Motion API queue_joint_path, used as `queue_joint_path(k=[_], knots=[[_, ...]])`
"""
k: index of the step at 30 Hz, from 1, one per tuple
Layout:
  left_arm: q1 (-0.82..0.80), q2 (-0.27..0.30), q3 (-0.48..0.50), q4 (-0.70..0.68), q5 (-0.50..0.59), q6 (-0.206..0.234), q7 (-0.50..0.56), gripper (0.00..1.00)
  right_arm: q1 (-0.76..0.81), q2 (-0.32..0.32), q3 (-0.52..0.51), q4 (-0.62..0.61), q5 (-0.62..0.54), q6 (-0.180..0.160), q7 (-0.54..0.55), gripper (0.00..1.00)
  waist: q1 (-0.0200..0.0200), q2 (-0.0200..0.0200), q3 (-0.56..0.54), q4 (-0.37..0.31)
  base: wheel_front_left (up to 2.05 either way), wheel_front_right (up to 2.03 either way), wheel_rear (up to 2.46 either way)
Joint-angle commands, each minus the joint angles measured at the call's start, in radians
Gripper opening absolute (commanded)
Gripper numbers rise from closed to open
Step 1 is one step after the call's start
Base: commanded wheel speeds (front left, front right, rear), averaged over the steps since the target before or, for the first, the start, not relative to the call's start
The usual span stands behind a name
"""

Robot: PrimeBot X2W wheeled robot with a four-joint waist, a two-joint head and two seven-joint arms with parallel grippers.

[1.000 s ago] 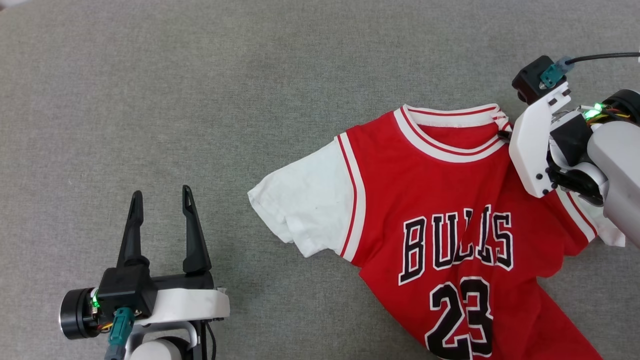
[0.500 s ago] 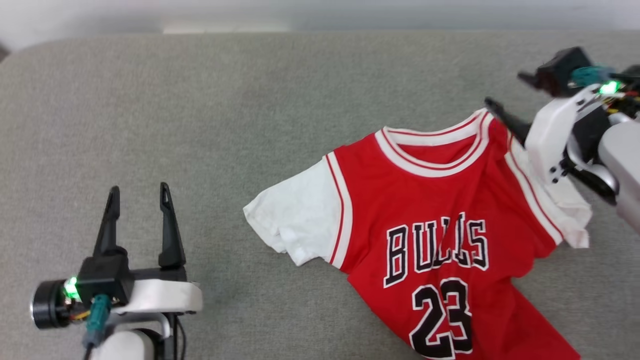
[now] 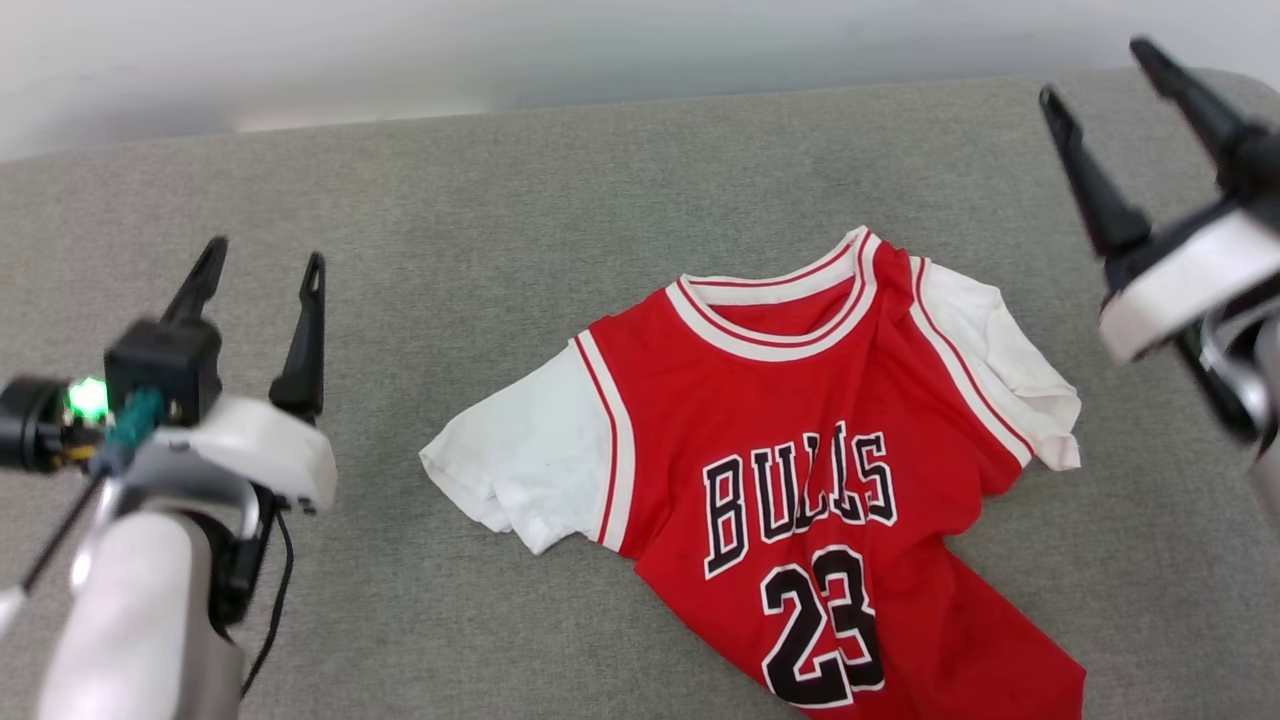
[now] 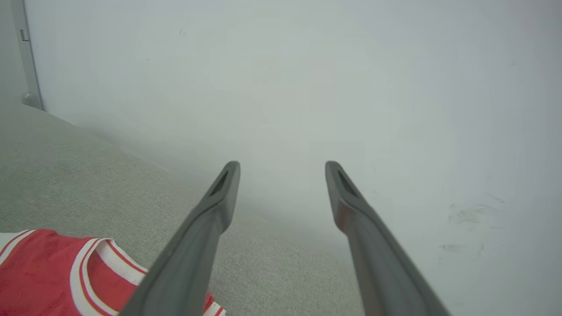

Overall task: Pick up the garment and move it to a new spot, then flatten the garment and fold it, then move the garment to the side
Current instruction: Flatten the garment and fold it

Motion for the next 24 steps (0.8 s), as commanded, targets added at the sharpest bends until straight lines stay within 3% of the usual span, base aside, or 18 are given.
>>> queue_joint_path(k=[1, 4, 8, 12, 16, 24], knots=[[-0.058, 0.034, -0.019, 0.009, -0.02, -0.025, 0.076, 1.0, 0.128, 0.054, -0.134, -0.115, -0.092, -0.001, -0.002, 1.0, 0.0, 0.0, 0.002, -0.012, 0.0, 0.0, 0.0], [-0.115, 0.071, -0.051, 0.025, -0.065, -0.046, 0.19, 1.0, 0.264, 0.114, -0.254, -0.235, -0.177, -0.001, -0.002, 1.0, 0.0, 0.0, 0.007, -0.021, 0.0, 0.0, 0.0], [-0.183, 0.133, -0.126, 0.047, -0.165, -0.059, 0.376, 1.0, 0.389, 0.171, -0.34, -0.346, -0.244, -0.001, -0.002, 1.0, 0.0, 0.0, 0.013, -0.029, 0.0, 0.0, 0.0], [-0.264, 0.262, -0.294, 0.02, -0.293, -0.059, 0.587, 1.0, 0.462, 0.203, -0.371, -0.408, -0.277, -0.001, -0.002, 1.0, 0.0, 0.0, 0.026, -0.039, 0.0, 0.0, 0.0], [-0.346, 0.347, -0.418, -0.017, -0.458, -0.059, 0.775, 1.0, 0.497, 0.22, -0.385, -0.442, -0.294, -0.001, 0.001, 1.0, 0.0, 0.0, 0.043, -0.048, 0.0, 0.0, 0.0], [-0.473, 0.426, -0.606, -0.027, -0.677, -0.059, 1.048, 1.0, 0.487, 0.235, -0.376, -0.47, -0.303, -0.001, 0.019, 1.0, 0.0, 0.0, 0.084, -0.064, 0.0, 0.0, 0.0]])
